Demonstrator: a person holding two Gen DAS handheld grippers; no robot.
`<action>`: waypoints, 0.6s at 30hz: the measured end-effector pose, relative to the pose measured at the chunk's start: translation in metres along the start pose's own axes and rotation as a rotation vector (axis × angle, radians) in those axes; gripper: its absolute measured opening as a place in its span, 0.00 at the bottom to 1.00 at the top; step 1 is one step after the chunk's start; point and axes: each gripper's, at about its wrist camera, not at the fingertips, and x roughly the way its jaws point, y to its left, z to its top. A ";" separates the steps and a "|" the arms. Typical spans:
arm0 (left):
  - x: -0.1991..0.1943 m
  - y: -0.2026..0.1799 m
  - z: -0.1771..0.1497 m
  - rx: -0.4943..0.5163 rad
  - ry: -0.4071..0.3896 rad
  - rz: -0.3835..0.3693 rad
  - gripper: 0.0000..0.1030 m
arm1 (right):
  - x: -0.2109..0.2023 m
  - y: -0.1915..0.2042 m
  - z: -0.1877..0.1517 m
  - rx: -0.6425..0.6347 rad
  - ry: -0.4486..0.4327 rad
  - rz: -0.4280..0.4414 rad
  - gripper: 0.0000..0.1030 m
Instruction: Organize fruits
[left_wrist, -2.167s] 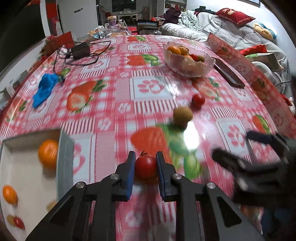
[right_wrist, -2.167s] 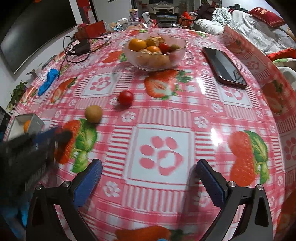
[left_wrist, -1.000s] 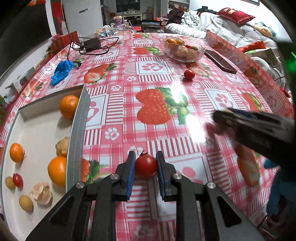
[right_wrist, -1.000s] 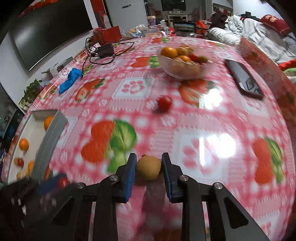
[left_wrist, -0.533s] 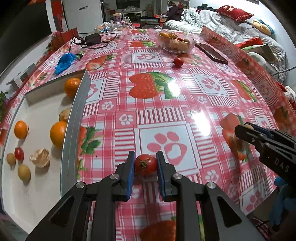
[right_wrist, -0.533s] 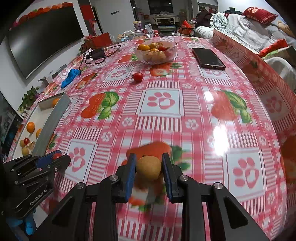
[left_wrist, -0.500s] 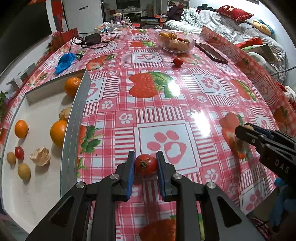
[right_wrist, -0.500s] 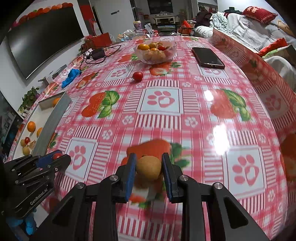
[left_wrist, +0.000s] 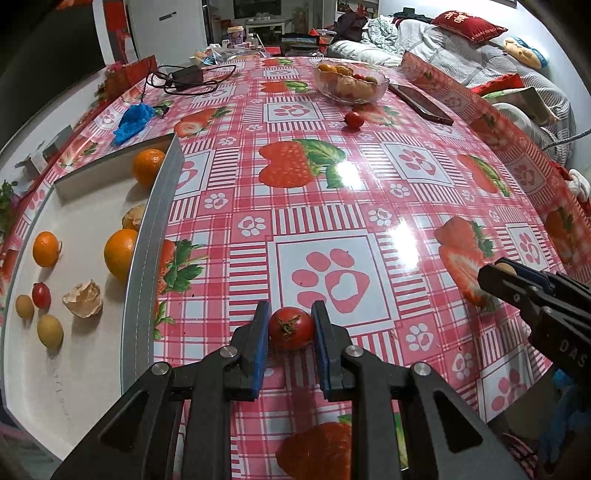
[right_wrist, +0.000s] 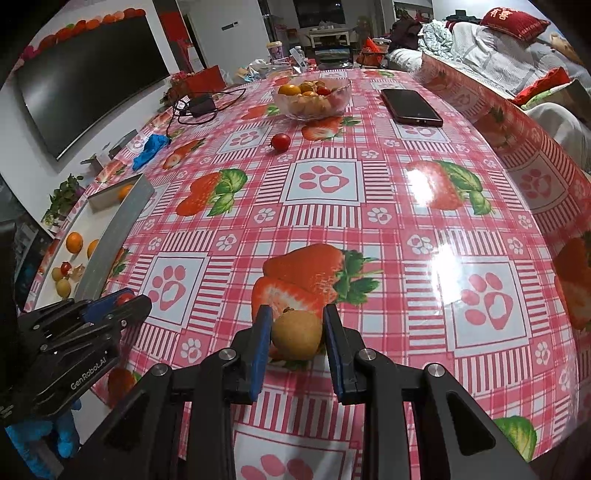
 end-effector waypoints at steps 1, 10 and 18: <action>0.000 0.000 0.000 0.000 0.000 0.000 0.24 | -0.001 0.000 -0.001 0.001 0.000 0.001 0.28; 0.000 0.000 0.000 0.002 -0.003 0.002 0.24 | -0.002 -0.001 -0.005 0.008 0.009 0.006 0.29; -0.001 -0.001 0.000 0.002 -0.003 0.002 0.24 | 0.000 -0.004 -0.007 0.020 0.018 0.013 0.29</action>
